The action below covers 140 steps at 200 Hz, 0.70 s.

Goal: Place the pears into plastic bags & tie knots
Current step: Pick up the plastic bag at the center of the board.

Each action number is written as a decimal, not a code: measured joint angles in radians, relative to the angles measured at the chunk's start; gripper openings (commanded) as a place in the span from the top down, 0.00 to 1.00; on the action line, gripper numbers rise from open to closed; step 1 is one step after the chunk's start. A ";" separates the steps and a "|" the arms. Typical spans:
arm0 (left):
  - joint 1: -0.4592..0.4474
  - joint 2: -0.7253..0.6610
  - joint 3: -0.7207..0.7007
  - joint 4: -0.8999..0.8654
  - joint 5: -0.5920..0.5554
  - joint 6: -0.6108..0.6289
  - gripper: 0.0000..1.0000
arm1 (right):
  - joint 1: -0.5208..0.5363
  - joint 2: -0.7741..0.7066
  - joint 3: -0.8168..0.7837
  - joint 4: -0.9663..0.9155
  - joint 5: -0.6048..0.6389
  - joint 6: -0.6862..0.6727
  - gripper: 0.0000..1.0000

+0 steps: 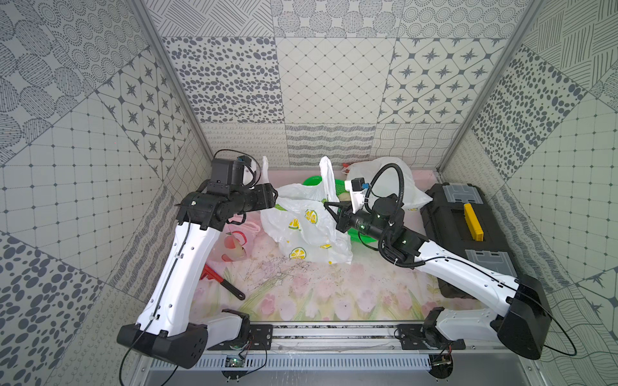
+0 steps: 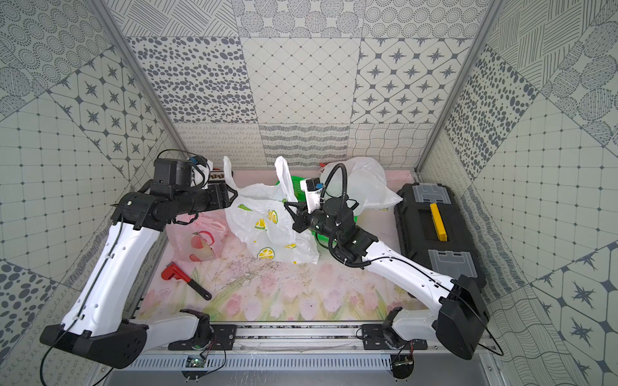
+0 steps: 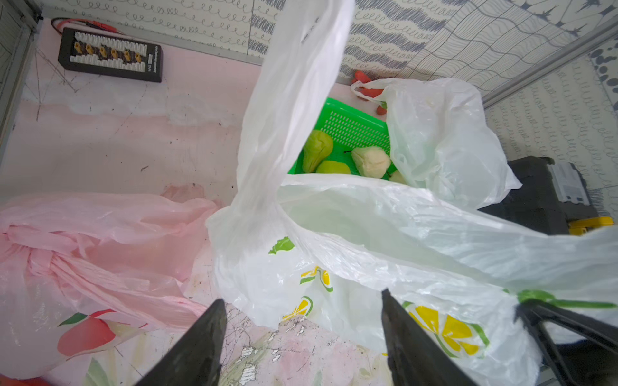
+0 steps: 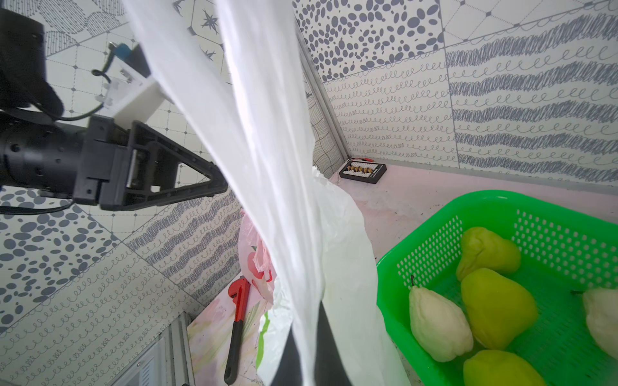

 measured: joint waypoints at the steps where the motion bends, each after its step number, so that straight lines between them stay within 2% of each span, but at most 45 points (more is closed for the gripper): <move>1: 0.001 0.002 0.000 0.000 -0.001 0.000 0.27 | 0.001 0.000 0.000 0.000 -0.001 0.001 1.00; 27: 0.024 0.046 -0.005 0.010 -0.024 -0.006 0.28 | 0.013 -0.001 -0.008 0.016 -0.010 0.013 1.00; 40: 0.032 0.070 -0.005 0.024 -0.036 -0.006 0.35 | 0.017 -0.003 -0.018 0.024 -0.012 0.027 1.00; 47: 0.037 0.086 -0.005 0.038 -0.043 -0.006 0.44 | 0.019 -0.005 -0.027 0.029 -0.013 0.035 1.00; 60: 0.043 0.113 -0.005 0.060 -0.050 -0.001 0.78 | 0.020 -0.007 -0.040 0.037 -0.013 0.052 1.00; 65: 0.043 0.122 -0.005 0.068 -0.051 -0.007 0.87 | 0.020 -0.008 -0.043 0.038 -0.012 0.059 1.00; 76: 0.044 0.137 -0.012 0.090 -0.056 -0.003 1.00 | 0.019 -0.009 -0.050 0.037 -0.006 0.082 0.86; 91: 0.044 0.143 -0.024 0.115 -0.058 0.008 1.00 | 0.011 -0.021 -0.064 0.031 -0.002 0.119 0.66; 108: 0.044 0.143 -0.025 0.135 -0.065 0.028 1.00 | -0.026 -0.066 -0.094 0.005 -0.018 0.184 0.52; 122: 0.044 0.142 -0.016 0.142 -0.068 0.048 1.00 | -0.088 -0.125 -0.130 -0.030 -0.032 0.228 0.48; 140: 0.044 0.131 -0.002 0.144 -0.068 0.073 1.00 | -0.208 -0.204 -0.163 -0.126 -0.047 0.280 0.47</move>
